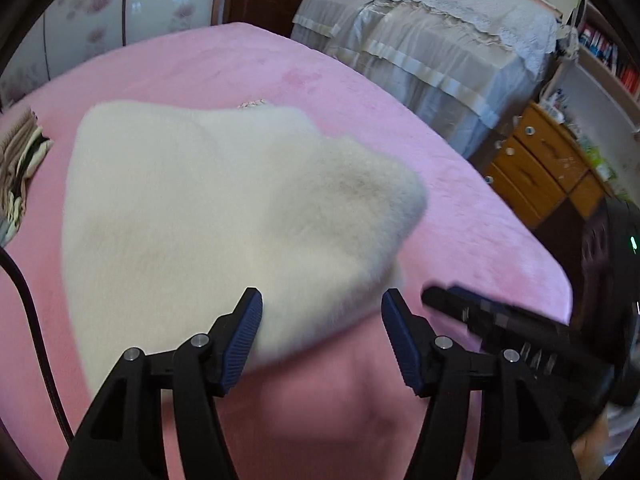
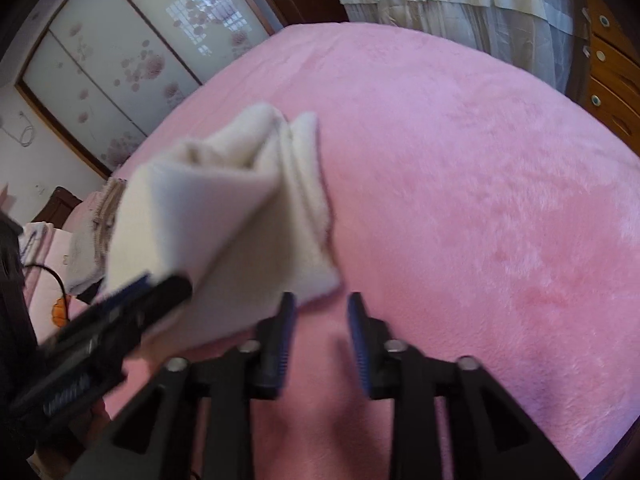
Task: Fold large clothes
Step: 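Fold the lifted end over the bundle with the left tool and release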
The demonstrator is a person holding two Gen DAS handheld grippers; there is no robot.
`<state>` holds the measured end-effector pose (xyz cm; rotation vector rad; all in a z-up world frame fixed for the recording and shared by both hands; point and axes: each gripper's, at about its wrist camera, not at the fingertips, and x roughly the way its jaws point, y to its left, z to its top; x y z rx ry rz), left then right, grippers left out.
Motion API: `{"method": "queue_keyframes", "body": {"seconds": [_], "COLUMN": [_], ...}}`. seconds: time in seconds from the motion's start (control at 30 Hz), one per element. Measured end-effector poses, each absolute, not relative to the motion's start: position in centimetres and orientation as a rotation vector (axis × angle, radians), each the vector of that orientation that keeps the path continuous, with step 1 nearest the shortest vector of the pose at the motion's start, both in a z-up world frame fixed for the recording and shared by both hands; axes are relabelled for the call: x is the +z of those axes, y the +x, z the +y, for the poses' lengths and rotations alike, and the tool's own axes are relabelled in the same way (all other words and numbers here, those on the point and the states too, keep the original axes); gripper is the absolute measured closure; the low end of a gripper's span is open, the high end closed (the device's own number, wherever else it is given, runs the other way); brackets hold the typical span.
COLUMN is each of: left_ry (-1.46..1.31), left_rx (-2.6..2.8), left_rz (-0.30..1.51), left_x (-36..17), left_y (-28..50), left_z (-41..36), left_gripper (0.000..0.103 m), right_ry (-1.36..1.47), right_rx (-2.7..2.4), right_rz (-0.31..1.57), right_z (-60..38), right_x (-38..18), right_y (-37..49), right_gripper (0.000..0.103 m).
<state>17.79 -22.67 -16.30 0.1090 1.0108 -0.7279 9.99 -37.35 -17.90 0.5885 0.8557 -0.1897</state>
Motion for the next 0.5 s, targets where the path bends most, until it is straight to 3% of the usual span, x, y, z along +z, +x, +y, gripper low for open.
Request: {"method": "queue_keyframes", "body": {"seconds": [0.07,0.17,0.5], "left_ry": [0.087,0.054,-0.113], "left_rx": [-0.717,-0.634,-0.437], "left_rz": [1.015,1.017,1.135], "left_x": [-15.4,-14.8,-19.1], "left_y": [17.8,19.2,25.8], "left_z": [-20.4,-16.7,-9.7], "left_gripper": [0.042,0.040,0.040], "right_ry": [0.582,0.545,0.337], "right_rx": [-0.151,-0.095,0.006], "right_rz": [0.817,0.785,0.897], "right_z": [-37.5,-37.3,-34.9], "right_x": [-16.1,-13.7,-13.5], "right_y": [10.1,11.2,21.2], "right_gripper": [0.047,0.042,0.042]}}
